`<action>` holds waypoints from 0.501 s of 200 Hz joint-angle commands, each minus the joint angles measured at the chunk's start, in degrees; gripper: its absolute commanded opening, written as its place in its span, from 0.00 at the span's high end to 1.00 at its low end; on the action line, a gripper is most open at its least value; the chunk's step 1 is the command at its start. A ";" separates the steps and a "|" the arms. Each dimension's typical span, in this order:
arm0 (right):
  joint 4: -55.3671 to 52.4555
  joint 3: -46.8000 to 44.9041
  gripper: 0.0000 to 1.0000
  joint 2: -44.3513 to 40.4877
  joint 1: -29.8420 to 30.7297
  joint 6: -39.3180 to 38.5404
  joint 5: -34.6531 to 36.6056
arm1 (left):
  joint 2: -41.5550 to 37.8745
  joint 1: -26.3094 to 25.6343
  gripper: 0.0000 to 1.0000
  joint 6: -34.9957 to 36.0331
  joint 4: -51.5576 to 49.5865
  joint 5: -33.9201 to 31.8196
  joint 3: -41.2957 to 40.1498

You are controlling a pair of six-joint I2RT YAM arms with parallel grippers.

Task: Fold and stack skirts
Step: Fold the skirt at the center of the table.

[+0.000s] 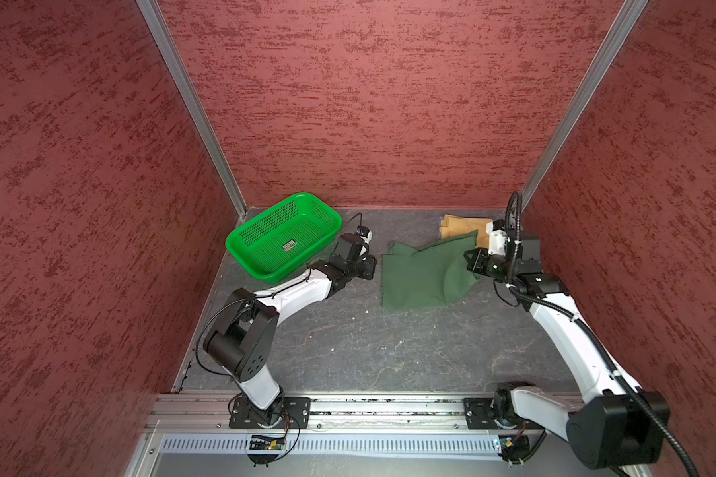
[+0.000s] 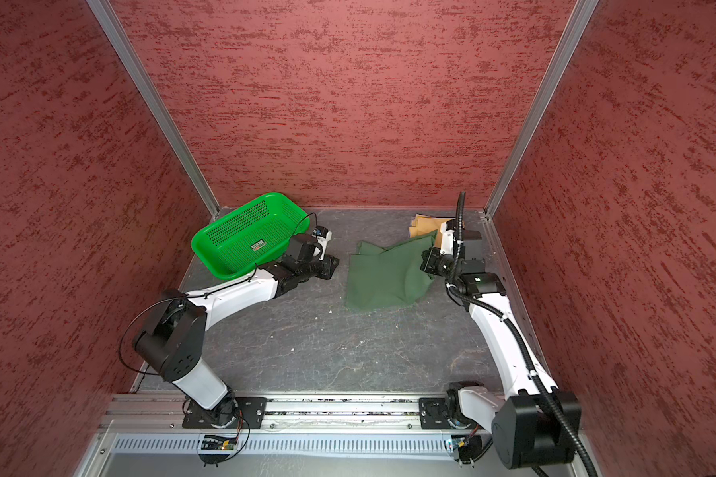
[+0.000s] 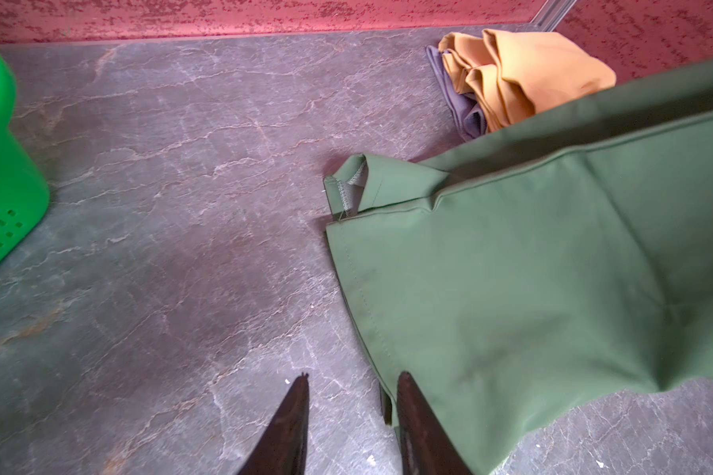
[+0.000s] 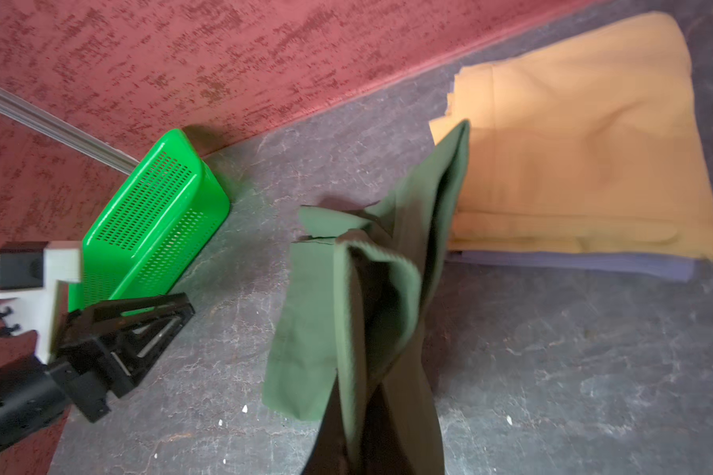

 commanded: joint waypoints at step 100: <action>-1.99 2.29 1.00 6.13 0.92 -0.32 12.51 | 12.27 -15.29 0.53 14.39 -1.58 0.74 11.51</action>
